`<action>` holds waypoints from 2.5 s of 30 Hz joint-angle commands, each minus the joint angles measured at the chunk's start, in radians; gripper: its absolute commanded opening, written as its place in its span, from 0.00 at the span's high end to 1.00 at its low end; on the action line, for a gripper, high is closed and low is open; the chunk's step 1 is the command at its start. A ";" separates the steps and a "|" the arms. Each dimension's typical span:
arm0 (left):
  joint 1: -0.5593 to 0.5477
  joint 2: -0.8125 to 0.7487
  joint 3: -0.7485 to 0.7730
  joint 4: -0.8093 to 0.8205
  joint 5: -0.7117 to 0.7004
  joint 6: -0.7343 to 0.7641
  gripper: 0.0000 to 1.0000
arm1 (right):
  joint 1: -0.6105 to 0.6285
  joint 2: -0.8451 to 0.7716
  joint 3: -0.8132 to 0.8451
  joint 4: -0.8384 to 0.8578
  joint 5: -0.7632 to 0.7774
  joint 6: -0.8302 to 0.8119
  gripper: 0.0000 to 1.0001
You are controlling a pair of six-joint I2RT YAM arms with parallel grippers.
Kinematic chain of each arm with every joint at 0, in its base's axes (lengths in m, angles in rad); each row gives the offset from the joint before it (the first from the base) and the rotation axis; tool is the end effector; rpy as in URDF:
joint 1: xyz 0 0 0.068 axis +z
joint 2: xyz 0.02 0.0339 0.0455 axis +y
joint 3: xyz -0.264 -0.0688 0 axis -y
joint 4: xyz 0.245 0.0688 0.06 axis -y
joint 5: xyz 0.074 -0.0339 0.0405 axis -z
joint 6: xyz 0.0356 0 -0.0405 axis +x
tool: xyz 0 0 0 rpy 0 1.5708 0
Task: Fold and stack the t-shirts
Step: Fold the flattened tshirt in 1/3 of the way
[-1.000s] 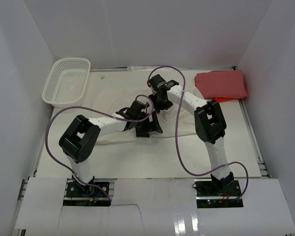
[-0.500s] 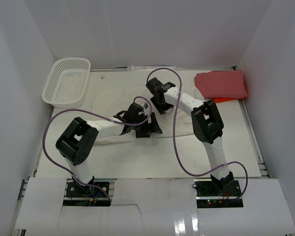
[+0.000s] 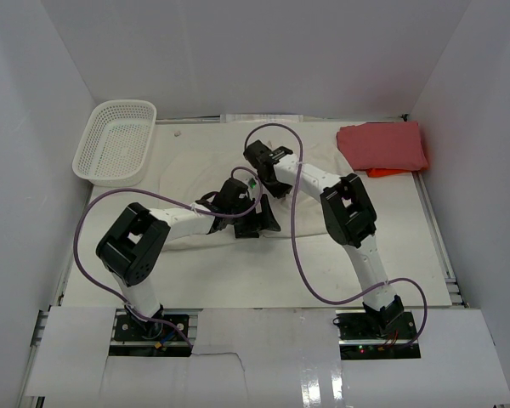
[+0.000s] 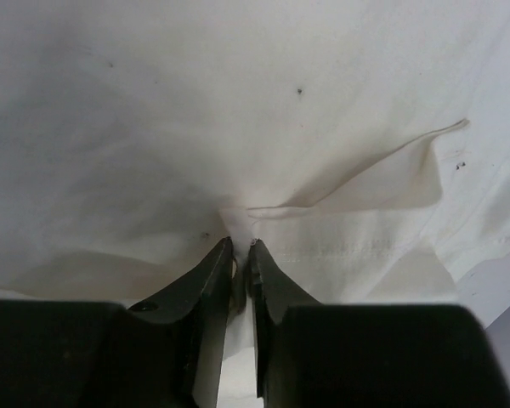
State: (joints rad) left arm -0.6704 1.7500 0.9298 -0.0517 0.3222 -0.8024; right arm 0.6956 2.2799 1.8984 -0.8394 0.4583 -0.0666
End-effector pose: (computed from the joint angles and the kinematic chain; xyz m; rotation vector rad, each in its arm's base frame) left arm 0.2652 -0.2247 0.1525 -0.0183 2.6702 -0.9733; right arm 0.3770 0.2942 0.1788 -0.8802 2.4890 -0.4409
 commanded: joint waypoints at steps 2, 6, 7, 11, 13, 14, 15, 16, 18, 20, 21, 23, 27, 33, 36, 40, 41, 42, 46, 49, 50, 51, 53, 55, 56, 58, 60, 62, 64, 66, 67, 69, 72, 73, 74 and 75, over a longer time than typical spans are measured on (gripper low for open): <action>-0.006 0.039 -0.057 -0.155 -0.035 0.029 0.02 | 0.001 0.007 0.042 0.011 0.039 -0.013 0.91; -0.006 0.037 -0.059 -0.157 -0.035 0.031 0.02 | 0.001 0.021 0.059 0.014 0.068 -0.010 0.92; -0.006 0.039 -0.059 -0.157 -0.034 0.032 0.02 | 0.001 0.021 0.057 0.029 0.071 -0.007 0.92; -0.006 0.039 -0.059 -0.157 -0.032 0.035 0.02 | 0.001 -0.008 0.018 0.126 0.080 0.010 0.92; -0.006 0.034 -0.060 -0.157 -0.032 0.035 0.02 | -0.002 -0.025 -0.008 0.164 0.092 0.033 0.92; -0.006 0.034 -0.063 -0.157 -0.032 0.035 0.02 | -0.004 -0.029 -0.018 0.199 0.098 0.042 0.92; -0.006 0.032 -0.065 -0.157 -0.034 0.035 0.02 | -0.005 -0.031 -0.024 0.213 0.120 0.054 0.92; -0.006 0.028 -0.066 -0.157 -0.034 0.035 0.02 | -0.007 -0.034 -0.048 0.232 0.126 0.080 0.92; -0.006 0.025 -0.071 -0.157 -0.034 0.035 0.02 | -0.007 -0.046 -0.082 0.298 0.140 0.106 0.92; -0.006 0.023 -0.072 -0.158 -0.034 0.037 0.02 | -0.005 -0.054 -0.134 0.344 0.131 0.129 0.92; -0.006 0.022 -0.072 -0.158 -0.034 0.038 0.02 | -0.007 -0.056 -0.146 0.376 0.132 0.139 0.92; -0.006 0.017 -0.075 -0.158 -0.032 0.039 0.02 | -0.007 -0.051 -0.163 0.393 0.129 0.157 0.92; -0.005 0.011 -0.086 -0.158 -0.035 0.042 0.02 | -0.007 -0.069 -0.241 0.492 0.143 0.183 0.92; -0.006 0.006 -0.094 -0.157 -0.032 0.039 0.02 | -0.007 -0.094 -0.302 0.576 0.143 0.189 0.92; -0.005 0.000 -0.101 -0.154 -0.031 0.037 0.02 | -0.007 -0.082 -0.283 0.574 0.160 0.198 0.92; -0.006 0.000 -0.109 -0.149 -0.028 0.035 0.02 | -0.007 -0.079 -0.272 0.589 0.174 0.195 0.92; -0.006 0.000 -0.109 -0.151 -0.026 0.035 0.02 | -0.007 -0.079 -0.262 0.591 0.174 0.191 0.92; -0.006 0.000 -0.109 -0.151 -0.025 0.037 0.02 | -0.007 -0.077 -0.257 0.589 0.174 0.188 0.92; -0.008 0.002 -0.112 -0.149 -0.025 0.035 0.02 | -0.007 -0.077 -0.240 0.595 0.158 0.182 0.92; -0.008 0.003 -0.112 -0.148 -0.026 0.035 0.02 | -0.007 -0.100 -0.274 0.635 0.137 0.177 0.92; -0.008 0.005 -0.111 -0.148 -0.023 0.037 0.02 | -0.007 -0.118 -0.303 0.651 0.123 0.175 0.92; -0.008 0.006 -0.112 -0.148 -0.023 0.037 0.02 | -0.007 -0.128 -0.318 0.677 0.117 0.177 0.92; -0.008 0.008 -0.112 -0.146 -0.023 0.035 0.02 | -0.007 -0.154 -0.360 0.703 0.097 0.174 0.92; -0.009 0.012 -0.109 -0.145 -0.022 0.035 0.02 | -0.005 -0.171 -0.377 0.723 0.088 0.175 0.92; -0.011 0.014 -0.109 -0.145 -0.021 0.035 0.02 | -0.007 -0.174 -0.386 0.729 0.082 0.174 0.92; -0.012 0.016 -0.106 -0.145 -0.021 0.035 0.02 | -0.007 -0.172 -0.391 0.729 0.083 0.172 0.92; -0.014 0.017 -0.105 -0.145 -0.021 0.037 0.02 | -0.007 -0.165 -0.389 0.724 0.083 0.172 0.92; -0.015 0.019 -0.105 -0.145 -0.021 0.035 0.02 | -0.005 -0.171 -0.398 0.729 0.080 0.179 0.92; -0.015 0.020 -0.106 -0.145 -0.023 0.035 0.02 | -0.004 -0.204 -0.455 0.772 0.066 0.174 0.92; -0.015 0.020 -0.109 -0.143 -0.021 0.035 0.02 | -0.004 -0.227 -0.489 0.827 0.056 0.175 0.92; -0.017 0.020 -0.108 -0.143 -0.021 0.035 0.02 | -0.004 -0.238 -0.502 0.829 0.053 0.175 0.92; -0.017 0.020 -0.109 -0.143 -0.023 0.035 0.02 | -0.002 -0.240 -0.502 0.827 0.056 0.175 0.92; -0.018 0.017 -0.109 -0.142 -0.021 0.037 0.02 | -0.001 -0.253 -0.513 0.869 0.078 0.175 0.92; -0.018 0.019 -0.109 -0.142 -0.021 0.037 0.02 | -0.001 -0.269 -0.538 0.899 0.082 0.175 0.92; -0.018 0.020 -0.109 -0.142 -0.021 0.037 0.02 | 0.001 -0.269 -0.548 0.899 0.083 0.175 0.92; -0.018 0.020 -0.111 -0.142 -0.021 0.035 0.02 | -0.001 -0.279 -0.558 0.924 0.083 0.174 0.92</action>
State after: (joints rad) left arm -0.6712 1.7203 0.8814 -0.0166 0.3294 -0.7933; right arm 0.6941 2.0716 1.3735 -0.0185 0.5198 0.0982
